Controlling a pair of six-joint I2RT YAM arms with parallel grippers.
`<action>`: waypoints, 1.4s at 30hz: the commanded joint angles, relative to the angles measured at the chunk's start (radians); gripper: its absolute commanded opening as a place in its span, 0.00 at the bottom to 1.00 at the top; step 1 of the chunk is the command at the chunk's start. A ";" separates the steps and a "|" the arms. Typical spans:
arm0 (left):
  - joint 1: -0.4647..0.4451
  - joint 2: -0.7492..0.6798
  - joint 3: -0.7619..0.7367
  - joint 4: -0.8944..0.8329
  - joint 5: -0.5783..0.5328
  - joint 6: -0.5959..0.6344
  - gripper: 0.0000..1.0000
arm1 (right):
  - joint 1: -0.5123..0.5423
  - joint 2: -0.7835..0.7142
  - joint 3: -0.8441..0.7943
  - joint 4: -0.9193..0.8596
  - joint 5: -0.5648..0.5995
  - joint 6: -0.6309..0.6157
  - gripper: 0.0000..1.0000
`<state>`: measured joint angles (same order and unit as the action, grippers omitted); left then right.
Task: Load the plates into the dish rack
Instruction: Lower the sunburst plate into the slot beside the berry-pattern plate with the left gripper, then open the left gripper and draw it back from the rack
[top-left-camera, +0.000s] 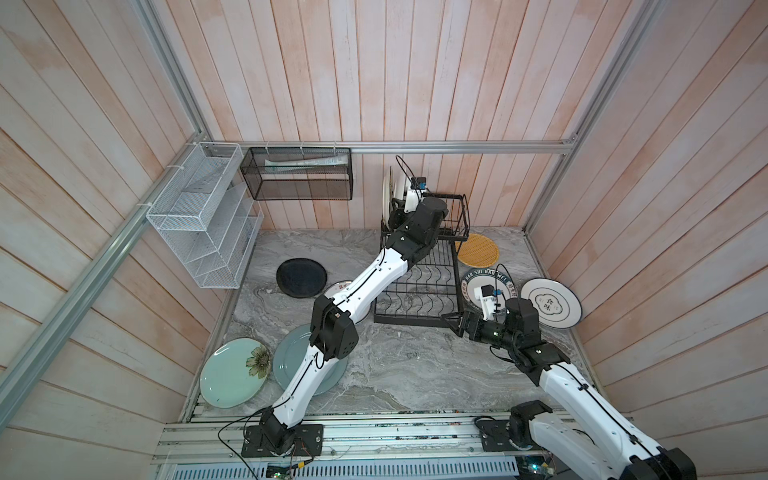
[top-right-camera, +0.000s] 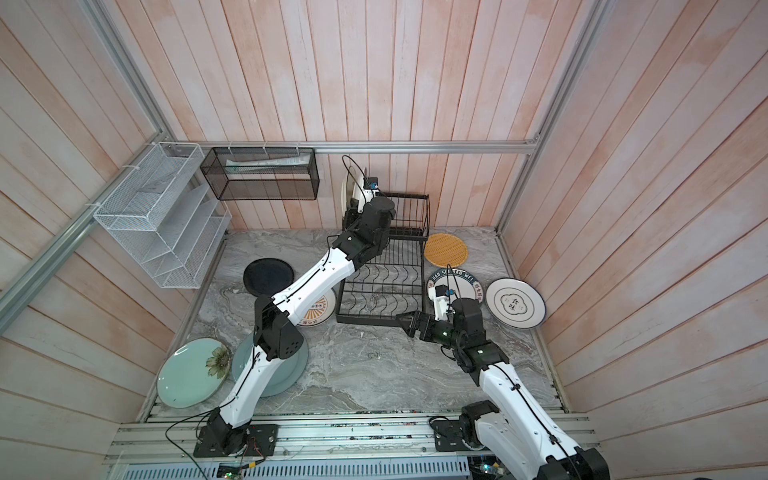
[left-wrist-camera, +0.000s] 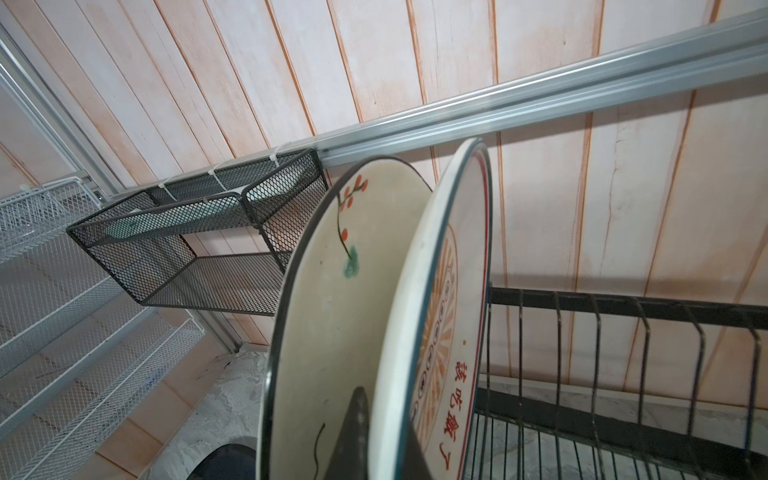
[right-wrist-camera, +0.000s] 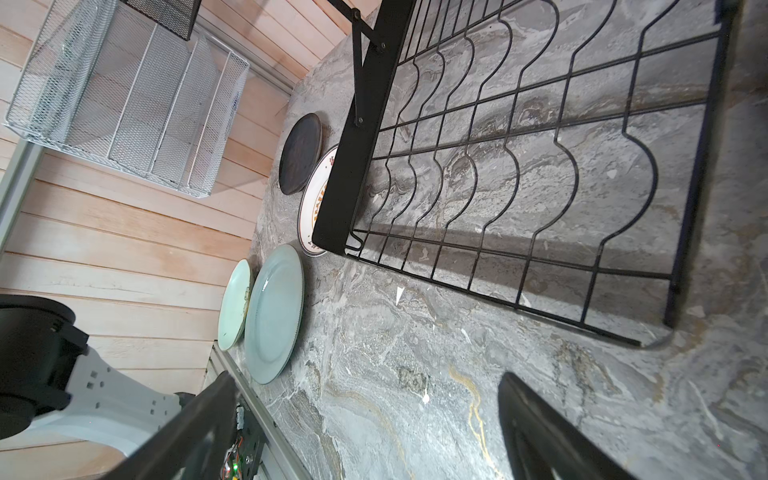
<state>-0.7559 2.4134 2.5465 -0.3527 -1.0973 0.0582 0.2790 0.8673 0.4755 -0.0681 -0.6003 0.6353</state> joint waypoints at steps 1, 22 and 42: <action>-0.004 -0.021 -0.005 -0.089 0.076 -0.080 0.12 | 0.005 -0.011 -0.006 -0.002 -0.006 0.000 0.98; -0.008 -0.172 -0.065 -0.077 0.122 -0.106 0.28 | 0.004 -0.012 0.024 -0.018 0.002 -0.003 0.98; -0.033 -0.332 -0.034 -0.120 0.273 -0.100 0.35 | -0.001 -0.022 0.104 -0.082 0.043 -0.038 0.98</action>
<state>-0.7876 2.1616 2.4966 -0.4576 -0.8902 -0.0315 0.2790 0.8555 0.5385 -0.1188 -0.5816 0.6250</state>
